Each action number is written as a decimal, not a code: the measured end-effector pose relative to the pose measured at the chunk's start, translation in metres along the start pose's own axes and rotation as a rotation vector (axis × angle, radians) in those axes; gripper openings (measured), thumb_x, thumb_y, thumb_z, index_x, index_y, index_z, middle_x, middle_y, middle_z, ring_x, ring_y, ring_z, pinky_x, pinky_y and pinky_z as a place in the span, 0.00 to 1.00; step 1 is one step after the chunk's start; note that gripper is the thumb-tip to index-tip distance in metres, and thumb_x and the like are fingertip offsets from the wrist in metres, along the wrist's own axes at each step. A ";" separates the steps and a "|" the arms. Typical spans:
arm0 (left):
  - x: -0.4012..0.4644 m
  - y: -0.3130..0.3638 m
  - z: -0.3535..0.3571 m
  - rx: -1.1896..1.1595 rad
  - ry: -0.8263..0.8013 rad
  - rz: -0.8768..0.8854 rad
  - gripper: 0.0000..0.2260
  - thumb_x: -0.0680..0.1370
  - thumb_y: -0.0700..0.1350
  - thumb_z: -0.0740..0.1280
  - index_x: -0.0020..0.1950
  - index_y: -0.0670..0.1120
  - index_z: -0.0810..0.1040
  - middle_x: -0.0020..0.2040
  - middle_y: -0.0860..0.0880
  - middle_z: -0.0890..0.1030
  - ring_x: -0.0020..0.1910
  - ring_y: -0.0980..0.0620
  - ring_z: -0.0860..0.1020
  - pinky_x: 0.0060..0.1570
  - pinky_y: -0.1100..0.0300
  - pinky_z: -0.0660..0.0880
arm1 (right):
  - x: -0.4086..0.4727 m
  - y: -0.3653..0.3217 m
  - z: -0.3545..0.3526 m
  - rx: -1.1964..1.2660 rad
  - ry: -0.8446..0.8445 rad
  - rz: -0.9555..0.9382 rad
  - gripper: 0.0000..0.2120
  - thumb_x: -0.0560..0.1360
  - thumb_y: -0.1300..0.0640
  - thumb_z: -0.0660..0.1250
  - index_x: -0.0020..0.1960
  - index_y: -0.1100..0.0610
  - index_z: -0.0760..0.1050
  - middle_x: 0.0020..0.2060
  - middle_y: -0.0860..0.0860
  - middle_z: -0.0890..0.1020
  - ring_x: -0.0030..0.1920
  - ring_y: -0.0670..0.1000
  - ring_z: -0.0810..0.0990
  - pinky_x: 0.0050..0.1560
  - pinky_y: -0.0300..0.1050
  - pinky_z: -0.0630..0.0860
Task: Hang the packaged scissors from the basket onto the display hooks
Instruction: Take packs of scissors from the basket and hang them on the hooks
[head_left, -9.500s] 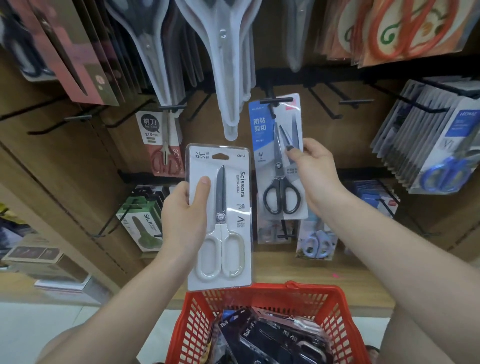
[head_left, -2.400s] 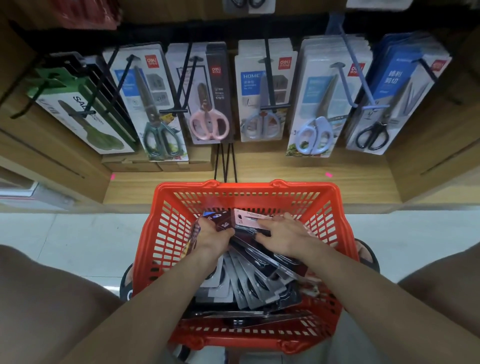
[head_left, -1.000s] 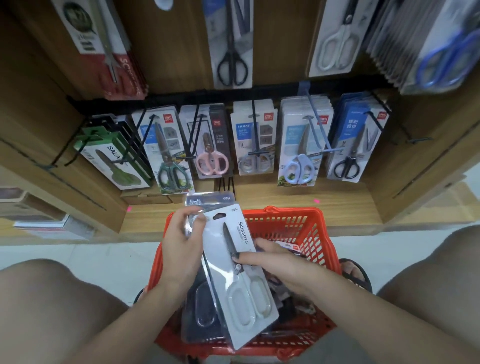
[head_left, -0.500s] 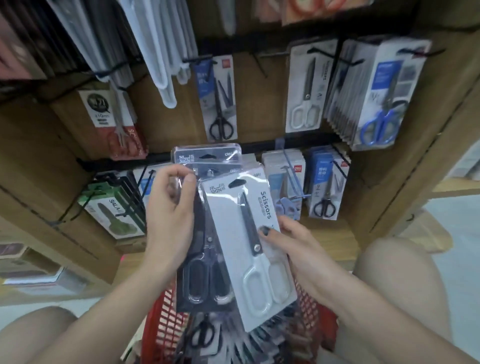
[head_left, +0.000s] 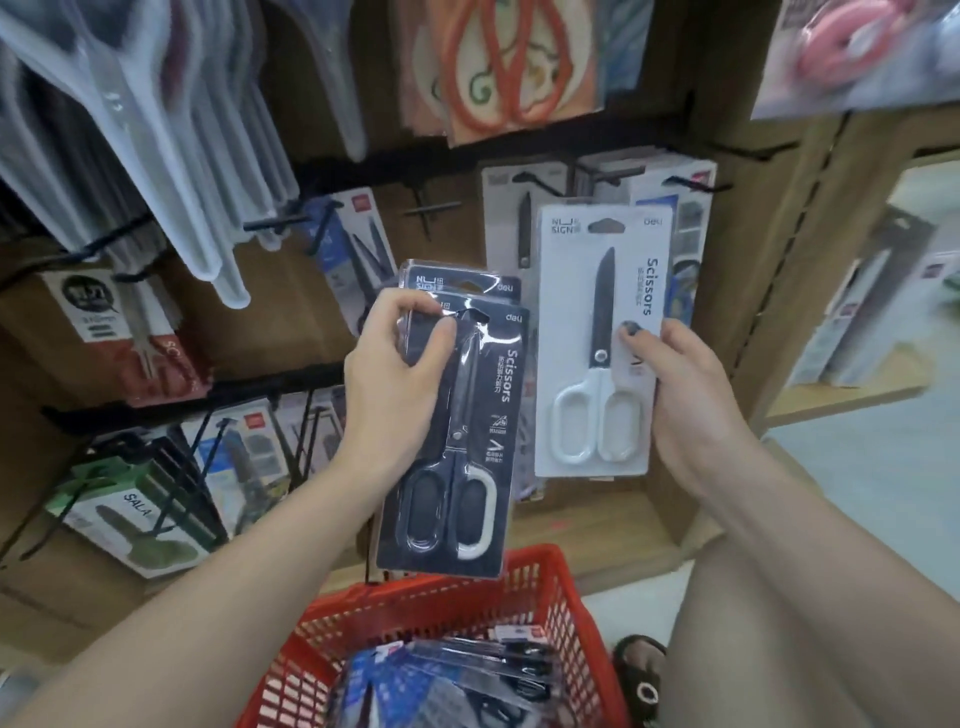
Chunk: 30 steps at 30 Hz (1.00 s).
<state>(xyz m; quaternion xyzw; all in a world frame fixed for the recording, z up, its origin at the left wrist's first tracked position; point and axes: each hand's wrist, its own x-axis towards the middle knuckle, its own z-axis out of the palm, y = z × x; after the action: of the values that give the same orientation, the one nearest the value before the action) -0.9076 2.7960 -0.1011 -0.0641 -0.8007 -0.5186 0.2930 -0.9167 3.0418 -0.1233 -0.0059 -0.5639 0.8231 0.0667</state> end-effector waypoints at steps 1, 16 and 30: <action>0.003 -0.001 0.004 -0.003 -0.009 0.001 0.07 0.82 0.50 0.70 0.51 0.63 0.75 0.51 0.60 0.81 0.49 0.52 0.81 0.54 0.48 0.80 | 0.005 -0.002 0.000 -0.025 0.010 -0.013 0.13 0.80 0.56 0.71 0.62 0.58 0.81 0.59 0.55 0.87 0.59 0.57 0.86 0.62 0.58 0.81; 0.023 -0.022 -0.004 0.084 0.038 -0.032 0.05 0.82 0.54 0.70 0.51 0.62 0.75 0.43 0.44 0.80 0.38 0.39 0.77 0.42 0.40 0.80 | 0.087 0.004 0.034 -0.279 0.134 0.046 0.09 0.80 0.50 0.72 0.56 0.53 0.81 0.53 0.50 0.87 0.57 0.52 0.85 0.63 0.54 0.80; 0.039 -0.011 0.019 -0.131 -0.051 -0.057 0.05 0.83 0.48 0.70 0.53 0.57 0.77 0.50 0.62 0.84 0.46 0.62 0.84 0.39 0.68 0.80 | 0.156 0.017 0.081 -0.720 0.117 0.186 0.32 0.85 0.41 0.58 0.79 0.63 0.60 0.75 0.61 0.71 0.74 0.62 0.71 0.74 0.55 0.67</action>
<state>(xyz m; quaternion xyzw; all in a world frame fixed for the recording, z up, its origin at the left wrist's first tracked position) -0.9519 2.7999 -0.0948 -0.0734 -0.7736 -0.5764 0.2528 -1.0794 2.9787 -0.0996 -0.1270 -0.8095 0.5730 0.0175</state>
